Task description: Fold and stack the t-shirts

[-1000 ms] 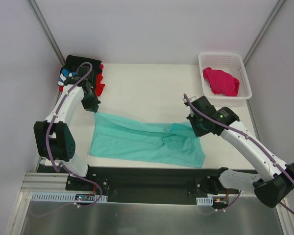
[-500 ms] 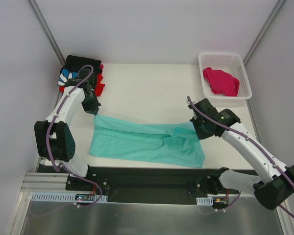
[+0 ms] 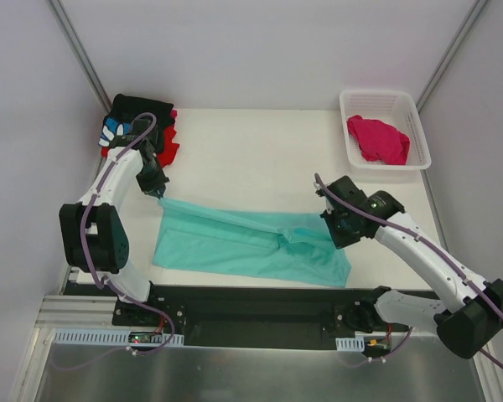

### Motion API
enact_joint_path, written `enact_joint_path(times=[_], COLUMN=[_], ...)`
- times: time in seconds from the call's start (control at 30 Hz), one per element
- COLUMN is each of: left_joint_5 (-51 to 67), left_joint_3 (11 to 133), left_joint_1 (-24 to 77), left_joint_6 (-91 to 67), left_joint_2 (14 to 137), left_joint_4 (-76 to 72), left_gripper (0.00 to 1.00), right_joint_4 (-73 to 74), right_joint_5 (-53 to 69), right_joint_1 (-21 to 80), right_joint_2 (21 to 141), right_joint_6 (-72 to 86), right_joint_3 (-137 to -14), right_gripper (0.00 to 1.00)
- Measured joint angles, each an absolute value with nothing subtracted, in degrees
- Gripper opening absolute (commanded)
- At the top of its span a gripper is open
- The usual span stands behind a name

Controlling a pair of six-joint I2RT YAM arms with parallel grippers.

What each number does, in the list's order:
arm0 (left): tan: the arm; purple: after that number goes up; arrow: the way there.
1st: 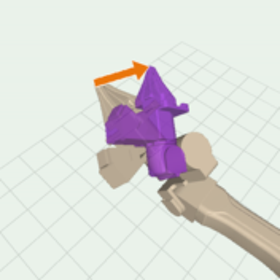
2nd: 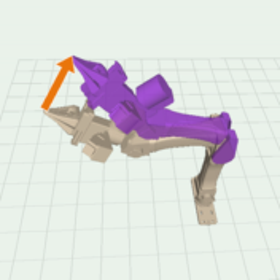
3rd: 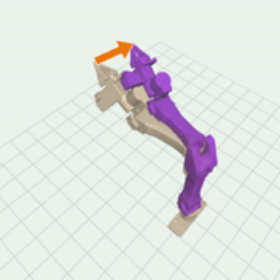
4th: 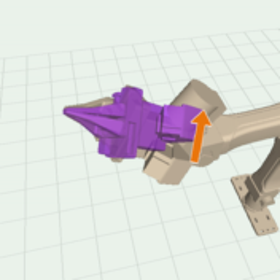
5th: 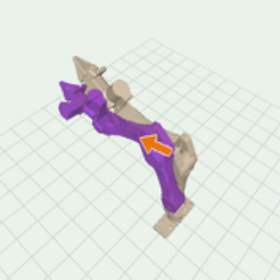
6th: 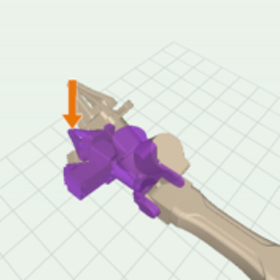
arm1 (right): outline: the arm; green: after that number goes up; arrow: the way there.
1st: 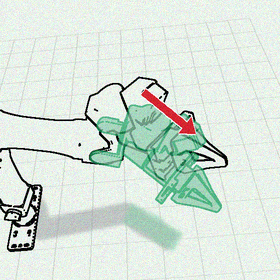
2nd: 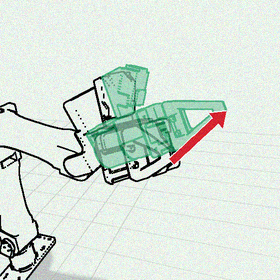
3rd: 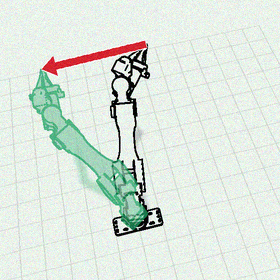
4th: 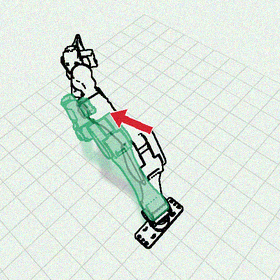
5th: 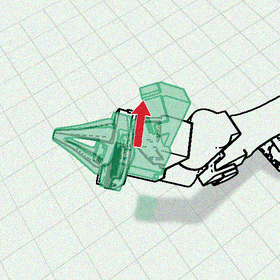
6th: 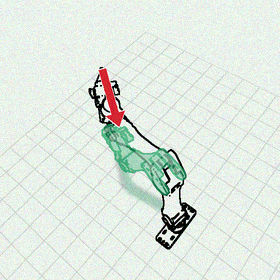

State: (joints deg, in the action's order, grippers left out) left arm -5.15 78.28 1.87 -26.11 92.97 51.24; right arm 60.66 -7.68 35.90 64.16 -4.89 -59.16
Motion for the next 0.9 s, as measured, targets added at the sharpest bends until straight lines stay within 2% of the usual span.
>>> enact_joint_path(times=[0.33, 0.9], left_joint_5=[-5.13, -5.04], left_joint_3=[79.94, 79.96], left_joint_1=[0.99, 0.99], left_joint_6=[-26.04, -25.87], left_joint_2=[98.08, 98.37], left_joint_4=[50.70, 49.93], left_gripper=[0.00, 0.00], right_joint_4=[59.86, 59.83], right_joint_5=[-5.74, -5.15], right_joint_1=[39.88, 48.49], right_joint_2=[68.86, 72.29], right_joint_6=[-3.90, 0.30], right_joint_3=[-58.65, -57.87], right_gripper=[0.01, 0.01])
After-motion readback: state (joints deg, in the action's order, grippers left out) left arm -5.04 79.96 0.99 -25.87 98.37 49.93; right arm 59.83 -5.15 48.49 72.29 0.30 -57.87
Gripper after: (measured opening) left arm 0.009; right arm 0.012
